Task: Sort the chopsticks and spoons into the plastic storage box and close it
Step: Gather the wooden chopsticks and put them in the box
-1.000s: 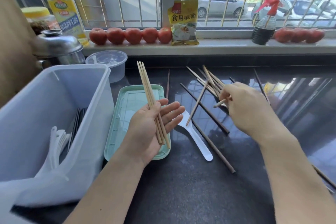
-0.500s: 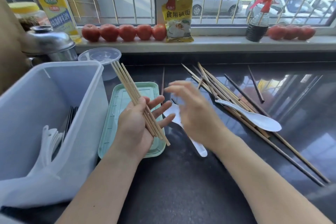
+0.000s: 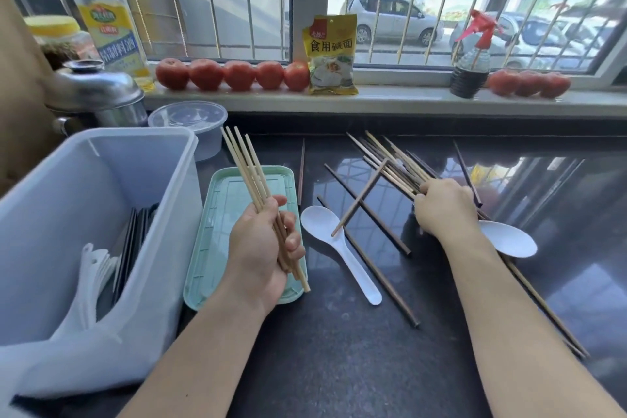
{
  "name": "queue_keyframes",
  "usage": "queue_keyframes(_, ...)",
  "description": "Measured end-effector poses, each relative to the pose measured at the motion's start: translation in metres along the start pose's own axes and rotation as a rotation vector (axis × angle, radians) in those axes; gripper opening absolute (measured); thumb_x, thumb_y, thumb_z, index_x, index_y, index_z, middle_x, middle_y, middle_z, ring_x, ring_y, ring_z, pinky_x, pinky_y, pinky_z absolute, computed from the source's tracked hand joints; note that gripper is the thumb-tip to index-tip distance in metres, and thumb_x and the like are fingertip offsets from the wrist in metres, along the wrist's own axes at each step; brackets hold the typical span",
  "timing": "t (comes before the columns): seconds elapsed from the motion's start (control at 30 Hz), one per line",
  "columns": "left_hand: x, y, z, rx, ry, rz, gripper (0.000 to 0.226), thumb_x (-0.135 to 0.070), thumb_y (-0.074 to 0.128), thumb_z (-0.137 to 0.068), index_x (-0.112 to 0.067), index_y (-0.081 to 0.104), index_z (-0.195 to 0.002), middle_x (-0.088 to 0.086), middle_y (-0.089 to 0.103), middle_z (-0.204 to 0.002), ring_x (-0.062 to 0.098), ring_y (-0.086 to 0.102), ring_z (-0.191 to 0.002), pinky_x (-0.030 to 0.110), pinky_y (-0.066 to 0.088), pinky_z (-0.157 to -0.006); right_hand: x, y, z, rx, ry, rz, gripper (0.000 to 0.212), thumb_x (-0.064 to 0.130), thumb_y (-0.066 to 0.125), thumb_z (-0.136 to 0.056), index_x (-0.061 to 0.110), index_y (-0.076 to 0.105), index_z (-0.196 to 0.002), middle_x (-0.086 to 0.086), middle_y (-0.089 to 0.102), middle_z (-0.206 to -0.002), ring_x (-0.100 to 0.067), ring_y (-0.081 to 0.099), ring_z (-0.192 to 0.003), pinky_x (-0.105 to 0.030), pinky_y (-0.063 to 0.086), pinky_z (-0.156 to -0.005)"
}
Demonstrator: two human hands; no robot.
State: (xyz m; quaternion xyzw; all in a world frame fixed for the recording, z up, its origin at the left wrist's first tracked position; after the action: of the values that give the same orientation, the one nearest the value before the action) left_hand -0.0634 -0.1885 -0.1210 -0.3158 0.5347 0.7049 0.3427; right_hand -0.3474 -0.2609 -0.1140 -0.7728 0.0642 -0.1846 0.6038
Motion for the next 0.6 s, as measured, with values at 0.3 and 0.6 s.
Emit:
queue_keyframes(0.3, 0.002, 0.004, 0.003, 0.048, 0.005, -0.065, 0.02, -0.019, 0.036, -0.112, -0.01, 0.053, -0.112, 0.001, 0.05, -0.061, 0.014, 0.035, -0.045, 0.025, 0.03, -0.043, 0.06, 0.007, -0.027, 0.014, -0.205, 0.351, 0.035, 0.025, 0.055, -0.094, 0.013, 0.061, -0.127, -0.014, 0.052, -0.131, -0.035, 0.041, -0.122, -0.044, 0.039, -0.1)
queue_keyframes(0.6, 0.002, 0.006, 0.003, 0.073, -0.006, -0.044, 0.018, -0.019, 0.038, -0.111, -0.01, 0.054, -0.111, 0.003, 0.05, -0.063, 0.014, 0.036, -0.045, 0.025, 0.029, -0.044, 0.076, 0.027, -0.022, 0.081, -0.319, 0.325, 0.034, 0.009, 0.051, -0.091, 0.01, 0.055, -0.125, -0.017, 0.051, -0.127, -0.036, 0.046, -0.116, -0.042, 0.042, -0.098)
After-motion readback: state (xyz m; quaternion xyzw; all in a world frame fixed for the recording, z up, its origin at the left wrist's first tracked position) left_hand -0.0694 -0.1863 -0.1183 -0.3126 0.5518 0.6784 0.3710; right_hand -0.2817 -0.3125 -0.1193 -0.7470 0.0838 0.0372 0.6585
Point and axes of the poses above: each hand's wrist, its own z-axis away from the middle knuckle, its own y-axis out of the palm, x = y × z, the point moved 5 cm from there along -z, towards the middle knuckle
